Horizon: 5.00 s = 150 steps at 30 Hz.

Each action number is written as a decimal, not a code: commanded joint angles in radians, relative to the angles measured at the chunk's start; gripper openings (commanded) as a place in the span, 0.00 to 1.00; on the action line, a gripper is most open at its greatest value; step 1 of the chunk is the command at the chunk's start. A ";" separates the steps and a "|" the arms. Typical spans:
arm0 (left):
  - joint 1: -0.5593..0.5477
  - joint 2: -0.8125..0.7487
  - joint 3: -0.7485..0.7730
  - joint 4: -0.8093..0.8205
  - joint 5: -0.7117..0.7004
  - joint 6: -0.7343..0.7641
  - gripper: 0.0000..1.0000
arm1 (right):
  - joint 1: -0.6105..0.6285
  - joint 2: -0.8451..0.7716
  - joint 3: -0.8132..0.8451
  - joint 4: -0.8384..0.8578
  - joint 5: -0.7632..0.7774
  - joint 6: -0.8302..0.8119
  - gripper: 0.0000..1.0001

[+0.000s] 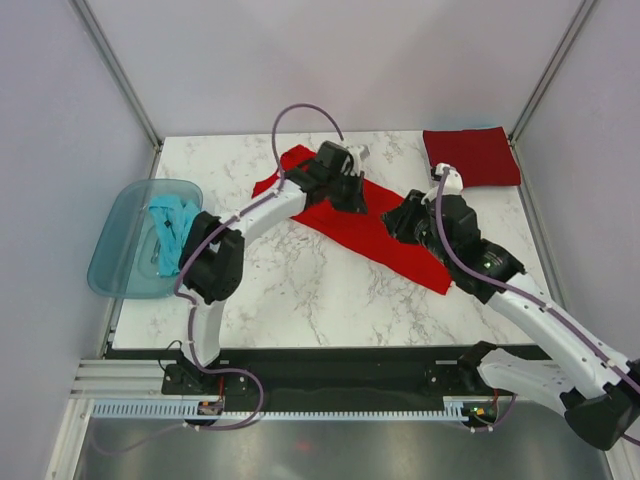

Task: Fold and stack the t-shirts
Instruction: Fold the tshirt

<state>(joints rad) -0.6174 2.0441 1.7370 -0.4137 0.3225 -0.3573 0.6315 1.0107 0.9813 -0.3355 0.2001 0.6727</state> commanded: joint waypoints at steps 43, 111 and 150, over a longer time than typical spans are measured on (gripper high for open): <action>0.382 -0.336 -0.550 0.019 -0.149 0.000 0.32 | -0.156 0.963 0.660 0.113 -0.407 -0.482 0.48; 0.104 -0.619 -1.068 -0.043 -0.163 -0.069 0.49 | 0.089 0.341 -0.415 0.174 -0.226 0.034 0.28; 0.091 -0.817 -1.169 -0.151 -0.167 -0.401 0.02 | 0.474 -0.038 -0.334 -0.065 0.127 0.311 0.30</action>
<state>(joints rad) -0.5240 1.1900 0.5846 -0.5835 0.2047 -0.6540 1.1042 1.0164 0.5991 -0.3828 0.2947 1.0214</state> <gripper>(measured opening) 0.029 0.303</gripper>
